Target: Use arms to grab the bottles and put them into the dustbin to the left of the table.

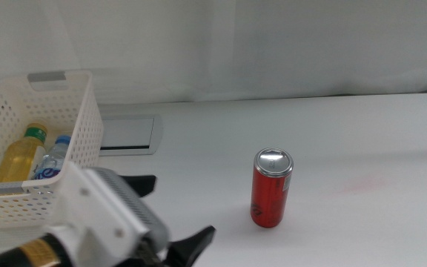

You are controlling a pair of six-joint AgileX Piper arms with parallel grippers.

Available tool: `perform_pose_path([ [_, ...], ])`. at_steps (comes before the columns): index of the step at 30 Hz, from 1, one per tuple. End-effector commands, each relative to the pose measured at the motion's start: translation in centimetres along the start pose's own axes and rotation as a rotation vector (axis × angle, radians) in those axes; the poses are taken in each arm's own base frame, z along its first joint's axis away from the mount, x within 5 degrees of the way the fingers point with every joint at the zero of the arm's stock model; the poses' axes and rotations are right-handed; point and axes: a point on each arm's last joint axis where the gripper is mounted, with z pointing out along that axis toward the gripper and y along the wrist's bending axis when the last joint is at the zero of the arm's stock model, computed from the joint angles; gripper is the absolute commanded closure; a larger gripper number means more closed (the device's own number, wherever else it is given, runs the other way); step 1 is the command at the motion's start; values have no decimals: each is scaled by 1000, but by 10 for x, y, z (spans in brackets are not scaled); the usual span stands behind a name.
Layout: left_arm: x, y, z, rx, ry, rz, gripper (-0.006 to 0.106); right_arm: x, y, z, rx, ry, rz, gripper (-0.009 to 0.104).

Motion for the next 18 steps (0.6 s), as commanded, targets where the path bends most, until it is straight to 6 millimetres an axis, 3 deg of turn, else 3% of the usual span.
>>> perform_pose_path([
  [1, 6, -4, 15, -12, 15, -7, 12, -3, -1, -1, 6, -51, -4, 98],
  [11, 43, -10, 81, -128, 81, 65, 12, -6, 0, -1, 4, -80, -8, 98],
  [18, 62, -26, 110, 6, 18, 33, 12, -8, 0, -1, 2, -100, -8, 98],
])
